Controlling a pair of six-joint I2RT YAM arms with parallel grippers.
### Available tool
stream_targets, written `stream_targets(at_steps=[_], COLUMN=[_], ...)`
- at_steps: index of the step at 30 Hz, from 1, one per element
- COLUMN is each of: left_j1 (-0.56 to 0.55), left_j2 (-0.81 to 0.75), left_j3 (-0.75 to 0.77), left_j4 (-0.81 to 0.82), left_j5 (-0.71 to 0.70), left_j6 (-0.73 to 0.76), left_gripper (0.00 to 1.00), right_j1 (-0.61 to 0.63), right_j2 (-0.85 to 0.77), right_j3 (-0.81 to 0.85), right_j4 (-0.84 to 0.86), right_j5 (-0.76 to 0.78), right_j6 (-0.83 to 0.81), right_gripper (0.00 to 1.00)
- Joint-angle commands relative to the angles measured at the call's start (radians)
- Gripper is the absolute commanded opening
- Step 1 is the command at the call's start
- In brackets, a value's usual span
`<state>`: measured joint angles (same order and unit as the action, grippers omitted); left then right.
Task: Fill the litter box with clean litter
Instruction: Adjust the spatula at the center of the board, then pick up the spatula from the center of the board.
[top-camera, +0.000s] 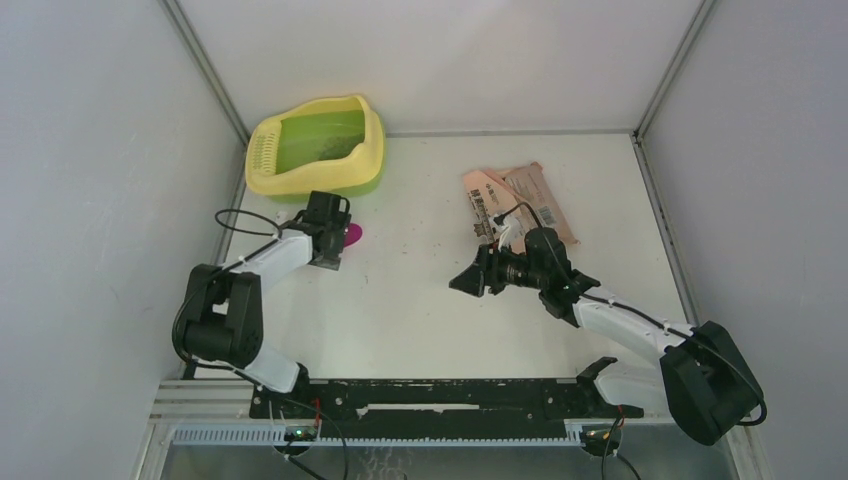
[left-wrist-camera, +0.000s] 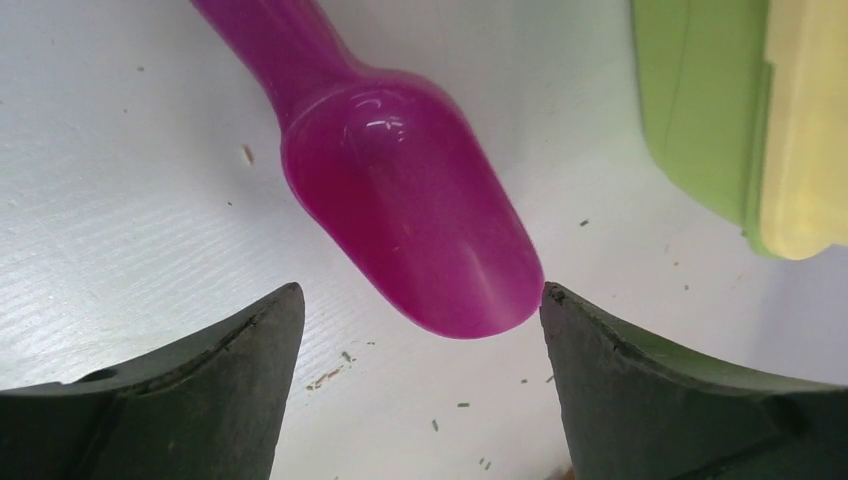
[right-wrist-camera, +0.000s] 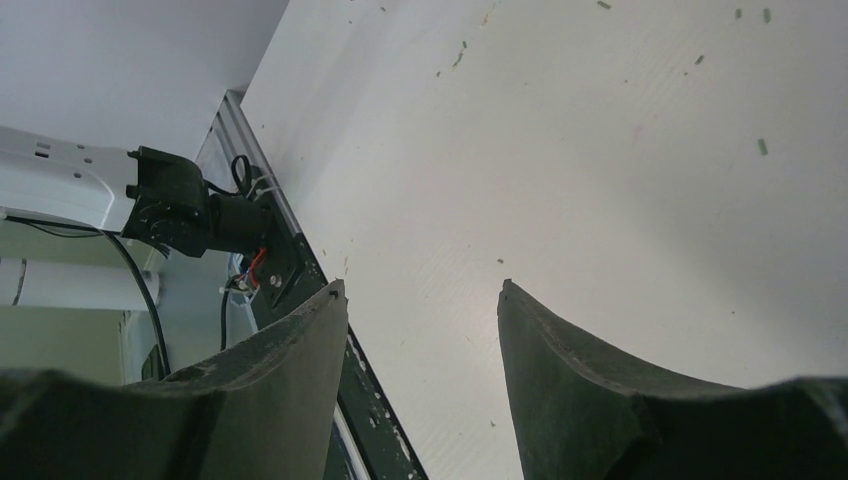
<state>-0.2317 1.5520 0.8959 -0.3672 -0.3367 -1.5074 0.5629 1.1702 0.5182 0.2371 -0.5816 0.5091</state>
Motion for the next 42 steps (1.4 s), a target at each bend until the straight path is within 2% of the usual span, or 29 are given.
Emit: stream_targets(at_steps=[1,17,28,36,38,39,42], left_j1=[0.030,0.067,0.114,0.122,0.125,0.127,0.133], left_j2=[-0.057,-0.020,0.123,0.149,0.151,0.152,0.149], left_j3=[-0.012,-0.045,0.008,0.020,0.020,0.018,0.009], left_j4=[0.013,0.060,0.095,0.099,0.100,0.104,0.123], left_j5=[-0.006,0.017,0.076,0.085,0.088,0.093,0.104], left_j6=[0.023,0.028,0.034,0.036,0.035,0.036,0.039], left_gripper=[0.91,0.91,0.86,0.85,0.82,0.77,0.56], right_j1=[0.009,0.011,0.011,0.009,0.009,0.010,0.009], right_j2=[0.000,0.052,0.085,0.095,0.097,0.097,0.098], right_j3=[0.000,0.000,0.002,0.000,0.000,0.001,0.000], right_j4=[0.062,0.091,0.107,0.103,0.105,0.104,0.103], right_j5=[0.005,-0.006,-0.012,-0.013,-0.014,-0.014,-0.014], right_j6=[0.007,0.012,0.016,0.007,0.008,0.008,0.007], right_gripper=[0.64,0.64,0.63,0.63,0.63,0.63,0.63])
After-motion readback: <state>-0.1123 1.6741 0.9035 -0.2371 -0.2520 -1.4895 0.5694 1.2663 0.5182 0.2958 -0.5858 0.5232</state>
